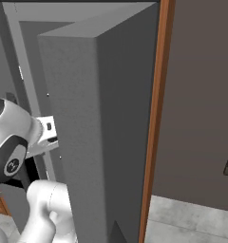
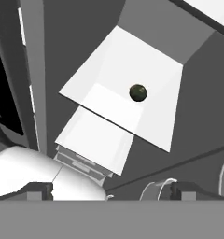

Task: Place the beer and liquor on the top shelf of the fridge to keep them out of children's reach, and place the squash on lower shelves for easy access.

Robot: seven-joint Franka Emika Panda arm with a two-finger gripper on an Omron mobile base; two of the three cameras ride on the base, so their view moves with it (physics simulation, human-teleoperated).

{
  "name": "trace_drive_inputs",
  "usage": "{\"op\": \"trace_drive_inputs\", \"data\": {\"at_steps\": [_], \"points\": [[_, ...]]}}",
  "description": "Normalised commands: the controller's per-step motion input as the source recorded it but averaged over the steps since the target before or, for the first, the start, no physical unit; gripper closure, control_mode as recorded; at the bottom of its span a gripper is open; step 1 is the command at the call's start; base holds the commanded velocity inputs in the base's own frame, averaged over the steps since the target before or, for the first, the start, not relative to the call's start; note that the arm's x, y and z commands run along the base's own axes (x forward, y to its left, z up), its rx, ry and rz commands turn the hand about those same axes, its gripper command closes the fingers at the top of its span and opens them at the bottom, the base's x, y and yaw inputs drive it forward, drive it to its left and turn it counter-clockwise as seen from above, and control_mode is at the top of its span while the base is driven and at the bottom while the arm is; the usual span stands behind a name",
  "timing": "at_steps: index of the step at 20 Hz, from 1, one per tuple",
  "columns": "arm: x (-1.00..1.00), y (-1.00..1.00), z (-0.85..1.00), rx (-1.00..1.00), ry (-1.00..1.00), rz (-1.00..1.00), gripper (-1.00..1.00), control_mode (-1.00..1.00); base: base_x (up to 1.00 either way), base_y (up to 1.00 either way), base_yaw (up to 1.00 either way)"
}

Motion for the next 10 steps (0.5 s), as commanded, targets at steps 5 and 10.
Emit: {"op": "trace_drive_inputs", "data": {"at_steps": [5,10], "points": [[0.00,-0.08,0.00,0.00,-0.08,0.00,-1.00,-1.00,0.00,0.00,0.00],[0.01,0.00,0.00,0.00,-0.01,0.00,-1.00,-1.00,0.00,0.00,0.00]]}}
